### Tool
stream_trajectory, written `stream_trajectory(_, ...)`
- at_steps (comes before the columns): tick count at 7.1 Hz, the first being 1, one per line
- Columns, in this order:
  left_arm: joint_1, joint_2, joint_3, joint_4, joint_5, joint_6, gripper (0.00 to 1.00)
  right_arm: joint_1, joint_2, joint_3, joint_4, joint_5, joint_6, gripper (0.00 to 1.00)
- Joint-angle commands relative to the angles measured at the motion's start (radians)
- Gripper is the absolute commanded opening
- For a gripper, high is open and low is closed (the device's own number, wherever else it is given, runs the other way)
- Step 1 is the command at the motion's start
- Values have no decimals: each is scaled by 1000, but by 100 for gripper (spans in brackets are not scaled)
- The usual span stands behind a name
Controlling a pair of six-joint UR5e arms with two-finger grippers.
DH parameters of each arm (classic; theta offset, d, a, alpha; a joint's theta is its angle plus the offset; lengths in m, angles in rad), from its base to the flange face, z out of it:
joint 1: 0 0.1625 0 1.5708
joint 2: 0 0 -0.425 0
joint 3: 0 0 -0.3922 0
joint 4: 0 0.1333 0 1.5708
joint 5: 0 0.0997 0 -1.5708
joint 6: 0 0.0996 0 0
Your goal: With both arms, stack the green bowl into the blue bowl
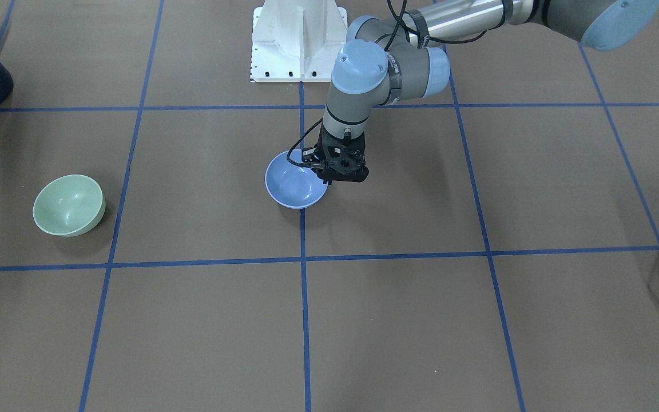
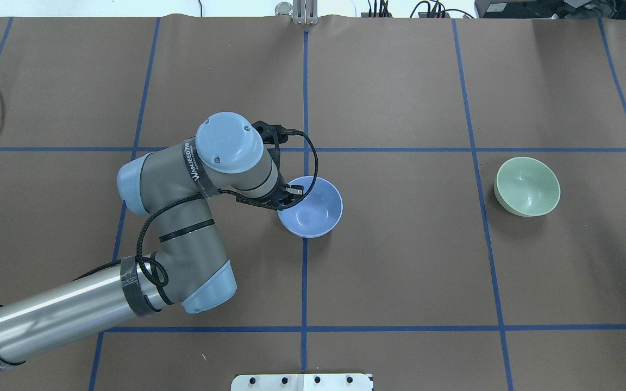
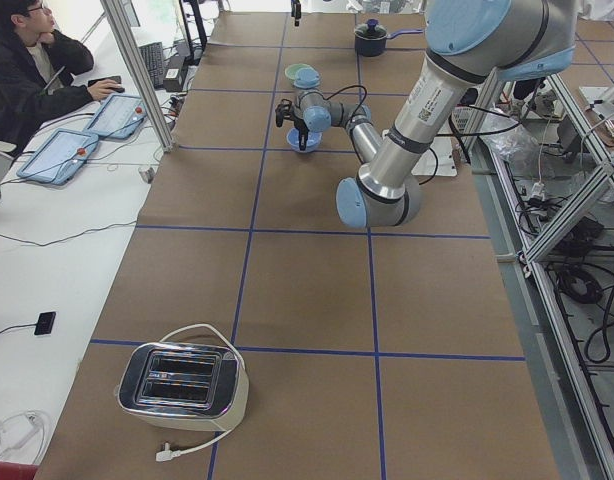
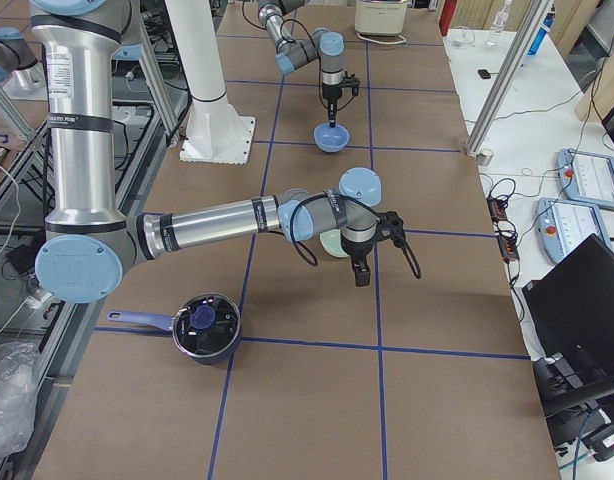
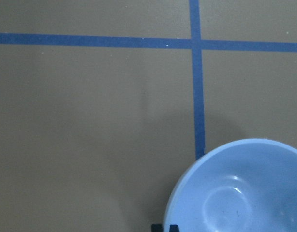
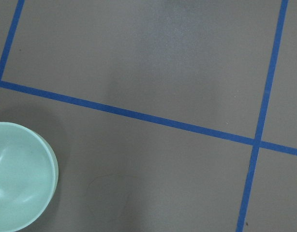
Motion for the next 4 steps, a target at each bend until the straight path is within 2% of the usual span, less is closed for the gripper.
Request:
stream_trajectory(1,2,3,0,-1,0,2,0,0,0,1,0,0,0,100)
stream_trajectory(2,2,3,1,-1,0,2,15,0,0,1,0,0,0,100)
stream_trajectory(3,1,8,0,-1,0,3,64,0,0,-1,0,0,0,100)
stream_trajectory(4,-1,9,-6,0,2,2,98,0,2,-3,0,0,0,100)
